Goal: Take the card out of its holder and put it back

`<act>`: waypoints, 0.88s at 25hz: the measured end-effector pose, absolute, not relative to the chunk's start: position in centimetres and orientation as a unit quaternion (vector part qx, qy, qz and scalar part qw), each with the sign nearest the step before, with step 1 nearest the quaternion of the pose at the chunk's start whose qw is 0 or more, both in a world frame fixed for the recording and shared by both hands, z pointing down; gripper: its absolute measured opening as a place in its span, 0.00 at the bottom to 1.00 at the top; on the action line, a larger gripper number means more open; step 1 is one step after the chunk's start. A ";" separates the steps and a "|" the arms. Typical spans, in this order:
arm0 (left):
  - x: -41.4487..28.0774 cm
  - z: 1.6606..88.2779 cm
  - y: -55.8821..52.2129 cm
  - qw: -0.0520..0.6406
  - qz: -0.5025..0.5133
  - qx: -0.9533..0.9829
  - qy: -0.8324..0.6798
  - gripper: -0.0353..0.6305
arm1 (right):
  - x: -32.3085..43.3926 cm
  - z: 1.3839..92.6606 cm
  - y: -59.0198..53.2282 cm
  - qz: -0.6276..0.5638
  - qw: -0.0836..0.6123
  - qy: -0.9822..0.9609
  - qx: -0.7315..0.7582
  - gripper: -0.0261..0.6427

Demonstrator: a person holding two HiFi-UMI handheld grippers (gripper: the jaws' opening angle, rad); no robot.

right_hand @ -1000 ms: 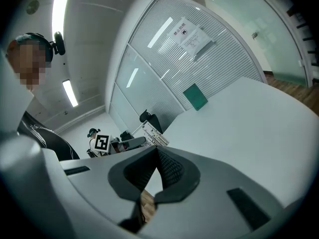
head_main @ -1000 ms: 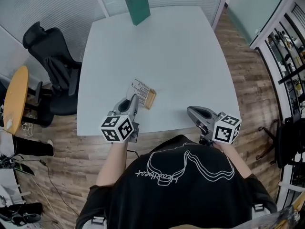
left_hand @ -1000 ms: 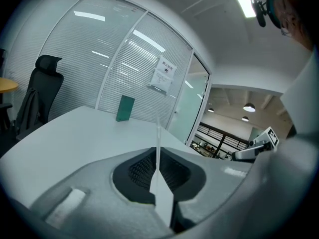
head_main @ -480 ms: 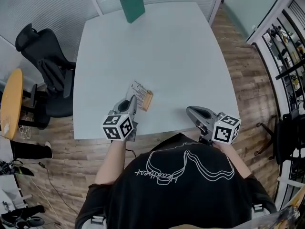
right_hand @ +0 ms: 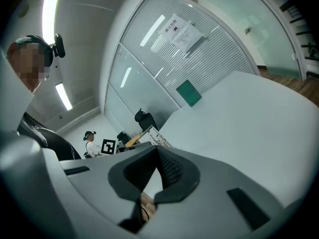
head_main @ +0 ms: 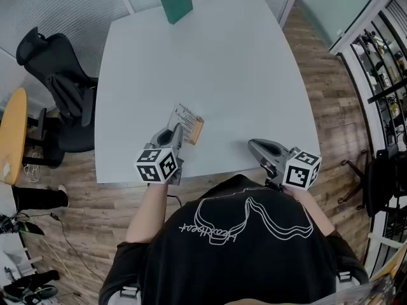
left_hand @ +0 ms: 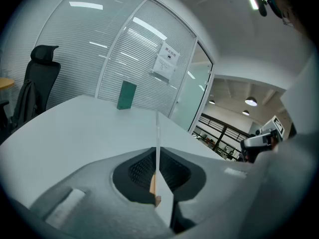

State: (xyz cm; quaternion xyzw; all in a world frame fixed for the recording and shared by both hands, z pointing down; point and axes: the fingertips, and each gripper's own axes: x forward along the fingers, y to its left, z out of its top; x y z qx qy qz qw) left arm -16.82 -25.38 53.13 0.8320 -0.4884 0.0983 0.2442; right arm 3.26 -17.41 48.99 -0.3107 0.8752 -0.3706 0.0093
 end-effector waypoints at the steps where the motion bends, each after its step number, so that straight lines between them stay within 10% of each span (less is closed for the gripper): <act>1: -16.8 53.1 -25.5 0.244 0.098 0.832 -0.488 0.09 | 3.2 49.0 -17.5 -0.373 0.013 0.875 -0.310 0.05; 22: -16.6 53.1 -25.5 0.242 0.105 0.837 -0.480 0.09 | 2.8 49.5 -18.1 -0.383 0.018 0.871 -0.308 0.05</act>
